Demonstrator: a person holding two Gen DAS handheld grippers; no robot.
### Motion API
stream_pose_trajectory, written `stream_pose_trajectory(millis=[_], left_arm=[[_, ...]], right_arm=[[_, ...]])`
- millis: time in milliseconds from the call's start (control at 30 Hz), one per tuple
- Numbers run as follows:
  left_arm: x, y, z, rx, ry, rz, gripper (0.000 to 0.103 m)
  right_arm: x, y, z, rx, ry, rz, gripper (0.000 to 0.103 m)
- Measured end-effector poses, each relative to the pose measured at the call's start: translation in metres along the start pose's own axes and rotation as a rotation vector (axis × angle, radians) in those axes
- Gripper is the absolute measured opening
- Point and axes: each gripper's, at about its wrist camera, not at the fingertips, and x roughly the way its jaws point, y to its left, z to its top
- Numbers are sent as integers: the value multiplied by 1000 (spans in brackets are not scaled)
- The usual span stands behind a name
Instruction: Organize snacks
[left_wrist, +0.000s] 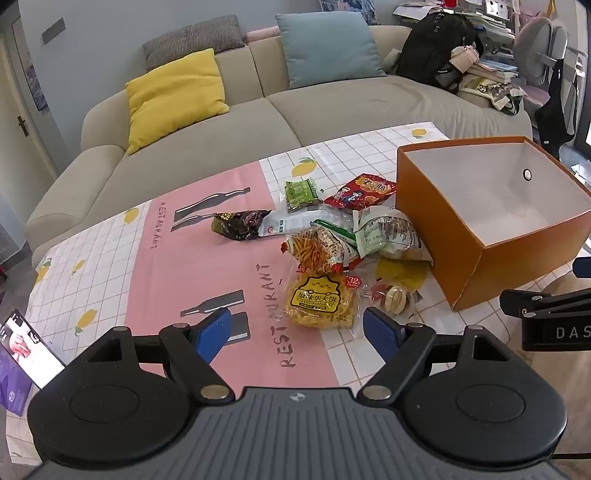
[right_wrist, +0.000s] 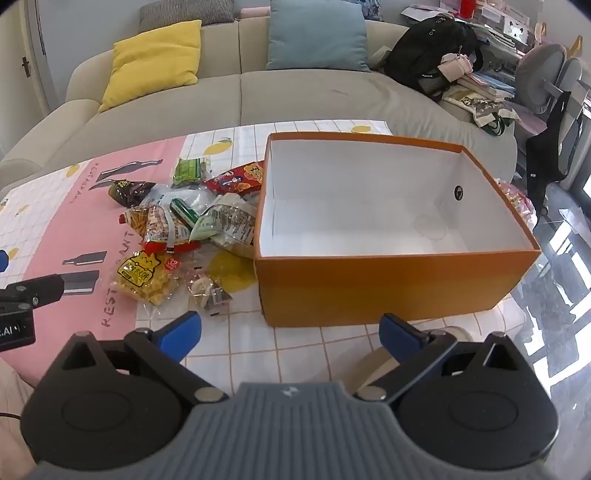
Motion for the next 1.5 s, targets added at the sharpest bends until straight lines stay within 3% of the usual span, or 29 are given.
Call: stream_pose_trajectory(millis=[1500], left_arm=[[4,-3,-3,-6,23,0,95]], right_arm=[[-1,5,3,-26,12,-18,100]])
